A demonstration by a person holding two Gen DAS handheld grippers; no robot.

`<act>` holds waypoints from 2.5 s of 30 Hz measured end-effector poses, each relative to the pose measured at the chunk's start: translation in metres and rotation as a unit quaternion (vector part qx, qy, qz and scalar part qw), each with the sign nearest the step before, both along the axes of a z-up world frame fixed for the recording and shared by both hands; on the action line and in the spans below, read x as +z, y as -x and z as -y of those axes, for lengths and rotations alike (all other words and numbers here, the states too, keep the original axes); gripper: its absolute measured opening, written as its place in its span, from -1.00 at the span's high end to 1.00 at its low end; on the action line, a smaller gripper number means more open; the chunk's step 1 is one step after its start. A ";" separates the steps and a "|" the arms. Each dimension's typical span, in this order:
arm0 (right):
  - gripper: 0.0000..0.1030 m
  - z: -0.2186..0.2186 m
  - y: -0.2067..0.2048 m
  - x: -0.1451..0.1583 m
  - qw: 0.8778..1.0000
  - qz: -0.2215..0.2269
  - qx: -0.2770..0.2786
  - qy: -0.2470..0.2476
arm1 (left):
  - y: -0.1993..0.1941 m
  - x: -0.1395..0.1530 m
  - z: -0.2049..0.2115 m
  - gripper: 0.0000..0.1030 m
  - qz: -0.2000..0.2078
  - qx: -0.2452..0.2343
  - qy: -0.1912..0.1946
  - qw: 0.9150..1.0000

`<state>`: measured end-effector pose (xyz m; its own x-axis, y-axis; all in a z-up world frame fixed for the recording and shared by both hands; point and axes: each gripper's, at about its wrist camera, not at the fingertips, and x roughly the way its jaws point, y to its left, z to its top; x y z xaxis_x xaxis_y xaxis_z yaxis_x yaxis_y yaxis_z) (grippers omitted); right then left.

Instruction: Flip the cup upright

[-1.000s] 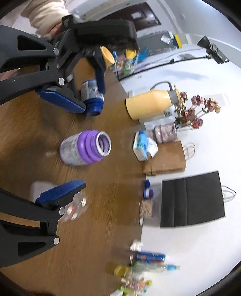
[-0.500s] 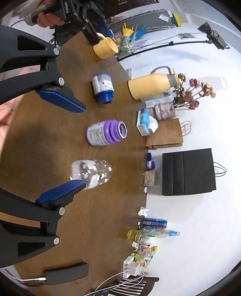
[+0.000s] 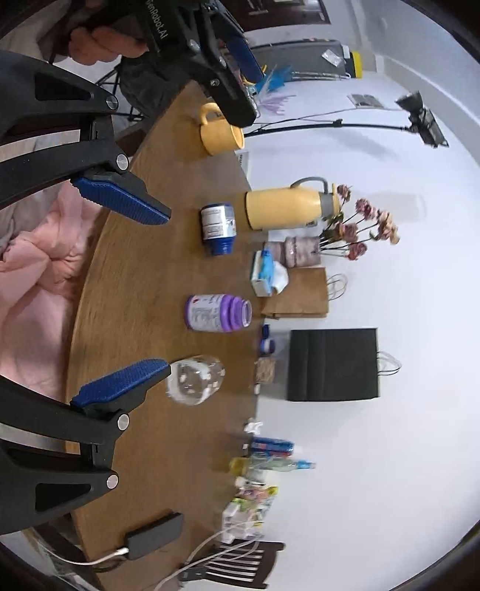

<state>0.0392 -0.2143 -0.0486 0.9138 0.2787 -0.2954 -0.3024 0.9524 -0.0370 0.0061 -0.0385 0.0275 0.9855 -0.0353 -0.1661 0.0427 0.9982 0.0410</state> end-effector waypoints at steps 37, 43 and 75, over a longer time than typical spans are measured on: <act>-0.55 0.001 0.010 0.004 1.000 0.027 -0.008 -0.011 | 0.003 0.000 -0.004 -1.00 -0.007 -0.003 0.017 1.000; -0.55 0.001 0.009 0.004 1.000 0.026 -0.007 -0.011 | 0.003 0.001 -0.005 -1.00 -0.008 -0.002 0.018 1.000; -0.55 0.002 0.005 0.005 1.000 0.020 -0.010 -0.014 | 0.002 -0.003 0.000 -1.00 -0.009 -0.001 0.017 1.000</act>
<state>0.0346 -0.2168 -0.0437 0.9302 0.2686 -0.2501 -0.2829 0.9589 -0.0223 0.0046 -0.0388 0.0243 0.9822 -0.0428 -0.1827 0.0448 0.9990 0.0070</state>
